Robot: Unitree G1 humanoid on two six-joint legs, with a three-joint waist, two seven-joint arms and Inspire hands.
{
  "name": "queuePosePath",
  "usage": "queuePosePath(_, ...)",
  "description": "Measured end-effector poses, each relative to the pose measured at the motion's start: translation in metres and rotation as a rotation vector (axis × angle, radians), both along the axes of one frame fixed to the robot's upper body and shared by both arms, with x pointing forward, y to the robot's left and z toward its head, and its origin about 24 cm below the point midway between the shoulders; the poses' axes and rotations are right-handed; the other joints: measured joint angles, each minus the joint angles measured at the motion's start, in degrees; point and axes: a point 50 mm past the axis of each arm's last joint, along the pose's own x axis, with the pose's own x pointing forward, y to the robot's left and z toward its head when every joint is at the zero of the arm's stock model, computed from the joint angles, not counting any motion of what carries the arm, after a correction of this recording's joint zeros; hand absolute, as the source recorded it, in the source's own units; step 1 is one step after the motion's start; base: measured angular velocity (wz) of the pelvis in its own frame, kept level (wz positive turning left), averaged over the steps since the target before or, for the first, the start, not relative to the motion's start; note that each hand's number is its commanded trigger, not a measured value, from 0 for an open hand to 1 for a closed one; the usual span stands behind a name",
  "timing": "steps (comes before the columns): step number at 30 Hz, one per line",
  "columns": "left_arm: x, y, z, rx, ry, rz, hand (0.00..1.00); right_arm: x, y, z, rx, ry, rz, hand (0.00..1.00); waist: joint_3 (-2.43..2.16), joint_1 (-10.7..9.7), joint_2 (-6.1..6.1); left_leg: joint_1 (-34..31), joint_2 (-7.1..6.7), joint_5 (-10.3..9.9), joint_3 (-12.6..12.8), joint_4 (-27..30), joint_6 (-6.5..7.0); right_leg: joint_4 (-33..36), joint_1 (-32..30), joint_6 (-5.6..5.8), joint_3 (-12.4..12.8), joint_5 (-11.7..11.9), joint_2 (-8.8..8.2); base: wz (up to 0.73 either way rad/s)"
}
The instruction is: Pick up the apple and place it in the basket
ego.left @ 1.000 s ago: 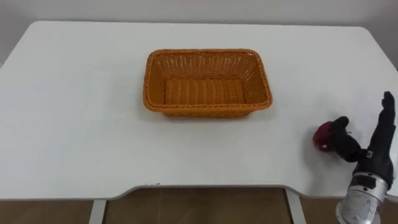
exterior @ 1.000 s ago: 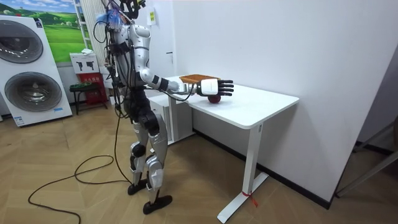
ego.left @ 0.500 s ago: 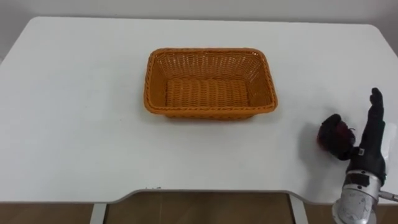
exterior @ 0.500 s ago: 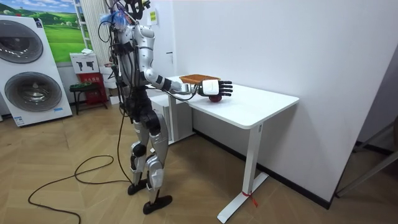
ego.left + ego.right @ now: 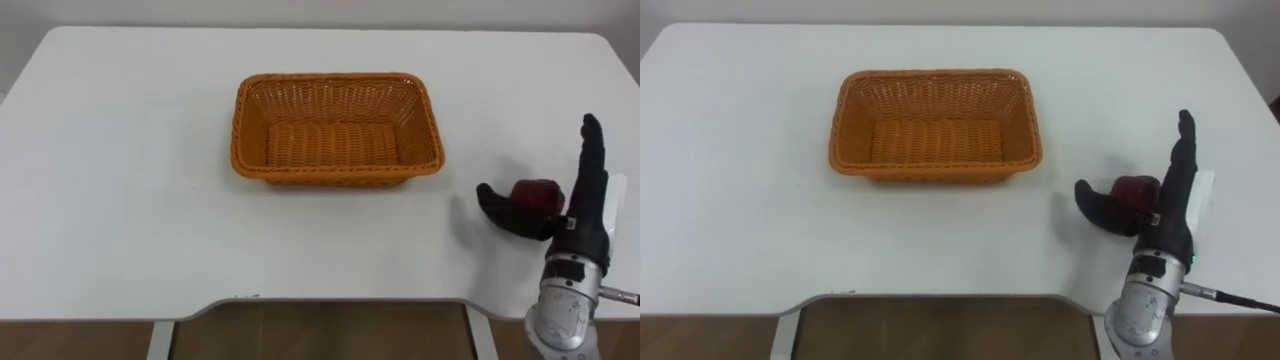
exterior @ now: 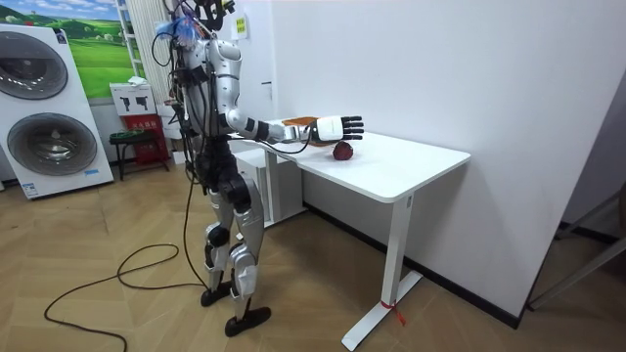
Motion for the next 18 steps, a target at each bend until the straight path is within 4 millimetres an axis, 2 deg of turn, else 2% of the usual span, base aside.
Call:
queuePosePath(1, 0.0, 0.0, 0.0, 0.002, -0.001, 0.0, 0.0, 0.001, 0.0, 0.001, 0.0, -0.003, 0.001, 0.0, -0.02, 0.0, 0.01, 0.0, 0.0, 0.0, 0.0, 0.0, 0.0, 0.0, 0.0, 0.0, 0.01, 0.0, 0.0, 0.0)
queuePosePath(2, 0.0, 0.0, 0.0, 0.003, -0.001, 0.001, 0.0, 0.001, 0.0, 0.001, 0.0, -0.004, 0.001, 0.35, -0.05, 0.0, 0.02, 0.0, 0.0, 0.0, 0.0, 0.0, 0.0, 0.0, 0.0, 0.0, 0.01, 0.0, 0.0, 0.0)
queuePosePath(3, 0.0, 0.0, 0.0, 0.005, -0.001, 0.001, 0.0, 0.002, 0.001, 0.002, 0.0, -0.008, 0.003, 1.0, -0.12, 0.07, 0.04, 0.03, 0.0, 0.0, 0.0, 0.0, 0.0, -0.02, 0.02, 0.0, 0.03, 0.0, 0.01, 0.0)
queuePosePath(11, 0.0, 0.001, 0.0, 0.012, -0.001, 0.005, 0.0, 0.002, 0.001, 0.0, 0.003, -0.001, 0.003, 1.0, -0.23, -0.17, 0.22, 0.06, 0.01, 0.01, -0.07, 0.09, 0.01, -0.04, 0.13, 0.0, -0.02, 0.0, 0.0, 0.01)
queuePosePath(13, 0.0, 0.0, 0.0, 0.006, -0.005, 0.024, 0.0, -0.002, 0.0, -0.013, 0.01, 0.058, -0.001, 1.0, -0.32, -0.33, 0.08, 0.08, 0.0, 0.01, -0.33, 0.12, 0.01, -0.12, 0.37, 0.0, -0.46, 0.0, -0.05, 0.08)
queuePosePath(18, -0.001, 0.0, 0.0, 0.001, -0.007, 0.032, 0.0, -0.011, 0.002, -0.027, 0.021, 0.133, 0.015, 1.0, -0.37, -0.17, -0.01, -0.07, 0.0, 0.01, -0.35, 0.11, 0.01, -0.14, 0.33, 0.0, -0.47, 0.0, -0.05, 0.01)
